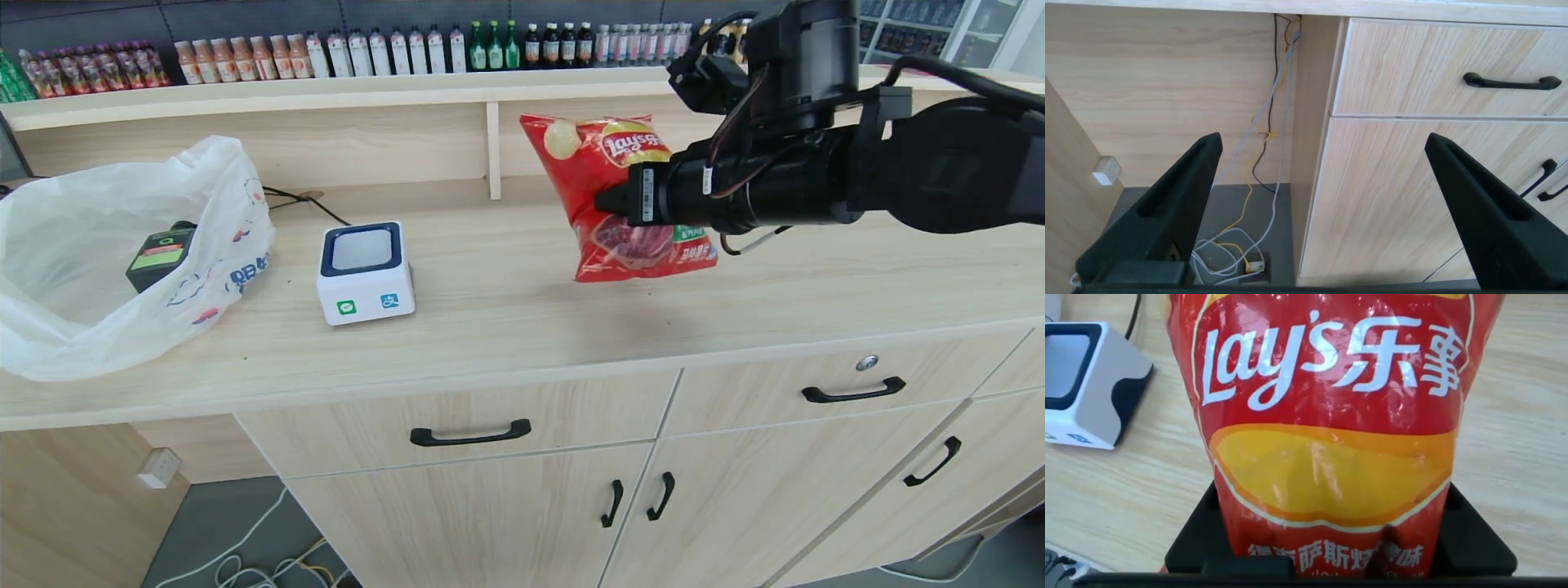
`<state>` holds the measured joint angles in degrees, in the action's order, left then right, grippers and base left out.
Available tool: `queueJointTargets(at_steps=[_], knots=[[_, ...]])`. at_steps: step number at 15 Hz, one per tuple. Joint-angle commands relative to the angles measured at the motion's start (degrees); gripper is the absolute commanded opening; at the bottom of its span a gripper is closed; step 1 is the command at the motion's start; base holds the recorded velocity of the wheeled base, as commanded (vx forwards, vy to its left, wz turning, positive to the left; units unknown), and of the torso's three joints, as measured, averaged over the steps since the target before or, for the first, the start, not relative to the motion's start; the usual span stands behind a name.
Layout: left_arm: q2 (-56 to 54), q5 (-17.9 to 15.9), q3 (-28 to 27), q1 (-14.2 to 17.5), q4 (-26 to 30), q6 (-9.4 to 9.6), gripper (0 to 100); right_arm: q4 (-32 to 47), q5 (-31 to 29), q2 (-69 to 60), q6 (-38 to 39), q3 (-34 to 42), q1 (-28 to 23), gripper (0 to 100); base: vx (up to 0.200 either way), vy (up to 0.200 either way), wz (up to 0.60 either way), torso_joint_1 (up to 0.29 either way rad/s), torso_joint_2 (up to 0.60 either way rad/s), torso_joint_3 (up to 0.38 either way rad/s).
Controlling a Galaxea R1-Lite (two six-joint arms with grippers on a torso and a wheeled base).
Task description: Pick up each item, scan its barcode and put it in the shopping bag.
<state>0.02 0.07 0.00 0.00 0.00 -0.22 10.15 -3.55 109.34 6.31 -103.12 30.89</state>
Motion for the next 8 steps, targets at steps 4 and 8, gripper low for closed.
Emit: queueJointTargets(at_steps=[4,8], knots=[[-0.02,0.01,0.00,0.00,0.00,-0.04,100,-3.39,1.97,-10.64,0.10,8.90,0.57,0,0.000,0.000,0.00,0.000,0.00,0.000],[-0.02,0.01,0.00,0.00,0.00,-0.04,100,-15.60,2.32,-15.56,0.10,18.66,1.36,0,0.000,0.000,0.00,0.000,0.00,0.000]])
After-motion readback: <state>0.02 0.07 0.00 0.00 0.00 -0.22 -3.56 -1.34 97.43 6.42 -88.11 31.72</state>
